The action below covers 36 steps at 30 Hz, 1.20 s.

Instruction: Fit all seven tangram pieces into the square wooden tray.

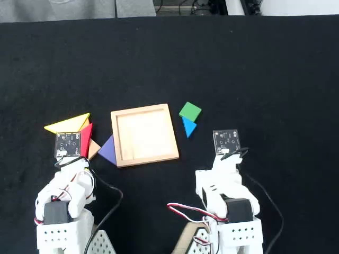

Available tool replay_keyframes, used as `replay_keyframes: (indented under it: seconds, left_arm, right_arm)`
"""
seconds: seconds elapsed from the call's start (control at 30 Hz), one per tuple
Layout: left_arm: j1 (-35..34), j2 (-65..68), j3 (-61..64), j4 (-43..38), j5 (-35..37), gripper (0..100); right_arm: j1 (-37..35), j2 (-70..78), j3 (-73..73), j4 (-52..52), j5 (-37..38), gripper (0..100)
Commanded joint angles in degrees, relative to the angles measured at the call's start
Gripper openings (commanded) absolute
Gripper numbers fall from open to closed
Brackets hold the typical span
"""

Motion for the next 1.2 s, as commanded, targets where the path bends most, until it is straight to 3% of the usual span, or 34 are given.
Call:
replay_keyframes:
  seconds: [0.0, 0.83, 0.9, 1.03, 1.17]
  left_arm:
    - [0.7, -0.1, 1.2, -1.1, 0.4, 3]
    - [1.0, -0.4, 1.2, -1.6, 0.4, 3]
    - [-1.8, -0.4, -2.3, -2.1, 0.2, 3]
    - [-15.9, -0.4, -13.9, -6.2, 0.2, 3]
    - [-16.1, -0.4, -19.8, -13.7, -0.6, 3]
  right_arm:
    - [-0.4, -5.0, 0.0, 0.4, 0.6, 1.1]
    - [-0.4, -5.0, 0.0, 0.4, 0.6, 1.1]
    - [-0.4, -5.0, 0.0, 0.4, 0.6, 1.1]
    - [-0.4, -5.0, 0.0, 0.4, 0.6, 1.1]
    - [-0.4, -5.0, 0.0, 0.4, 0.6, 1.1]
